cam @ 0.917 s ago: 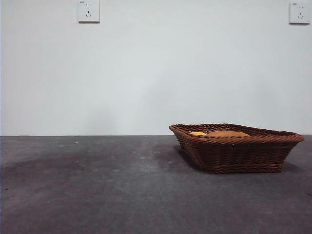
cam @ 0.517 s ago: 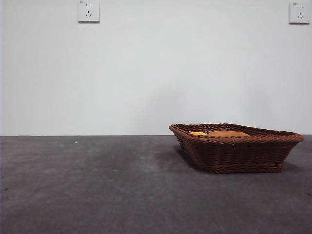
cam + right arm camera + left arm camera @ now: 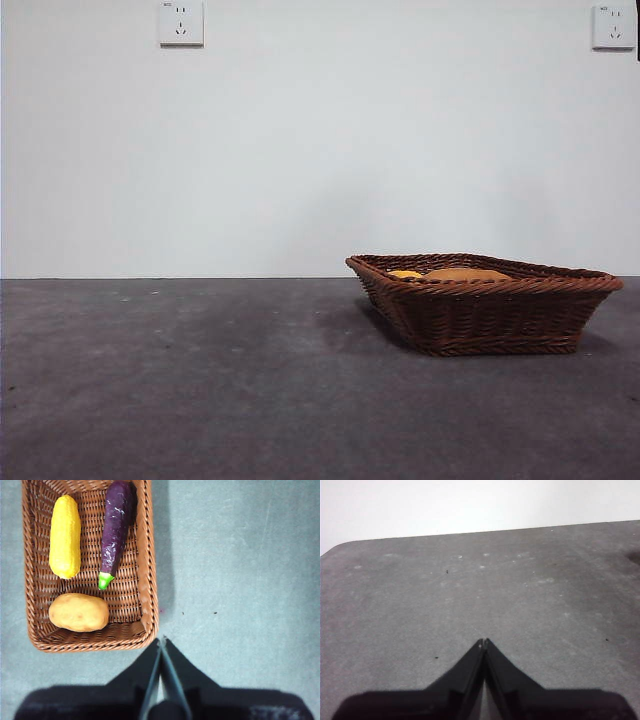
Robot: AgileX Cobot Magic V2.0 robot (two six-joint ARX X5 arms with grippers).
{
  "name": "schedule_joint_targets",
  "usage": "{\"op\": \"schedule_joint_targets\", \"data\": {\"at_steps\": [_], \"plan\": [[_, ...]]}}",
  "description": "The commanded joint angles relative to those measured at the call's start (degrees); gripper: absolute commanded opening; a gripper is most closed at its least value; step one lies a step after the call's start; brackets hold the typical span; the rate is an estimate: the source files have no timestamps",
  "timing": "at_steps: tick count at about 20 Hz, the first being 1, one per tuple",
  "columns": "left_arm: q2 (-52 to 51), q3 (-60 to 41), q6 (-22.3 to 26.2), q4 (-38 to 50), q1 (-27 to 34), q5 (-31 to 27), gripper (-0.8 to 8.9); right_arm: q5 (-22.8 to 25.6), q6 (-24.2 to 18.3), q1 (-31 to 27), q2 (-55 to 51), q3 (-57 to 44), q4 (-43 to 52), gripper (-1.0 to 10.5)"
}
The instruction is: Help me put the vegetables on the table into the basket
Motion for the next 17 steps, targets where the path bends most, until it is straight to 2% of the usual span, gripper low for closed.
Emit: {"op": "schedule_joint_targets", "data": {"at_steps": [1,12,15,17], "plan": [[-0.13,-0.61,-0.35,0.72,-0.20,-0.17,-0.03,0.04,-0.07,0.00,0.44,-0.46,-1.22,0.0],[1.86,-0.61,-0.35,0.72,-0.13,-0.20,-0.03,0.22,-0.07,0.00,0.74,-0.59,-0.15,0.0],[2.49,-0.61,-0.35,0.72,-0.13,-0.20,-0.03,5.70,-0.07,-0.31,-1.44,-1.11,4.87,0.0],[2.82,-0.61,-0.35,0.72,-0.13,-0.20,-0.03,8.02,-0.07,1.29,-6.45,-4.68,12.26,0.0]]}}
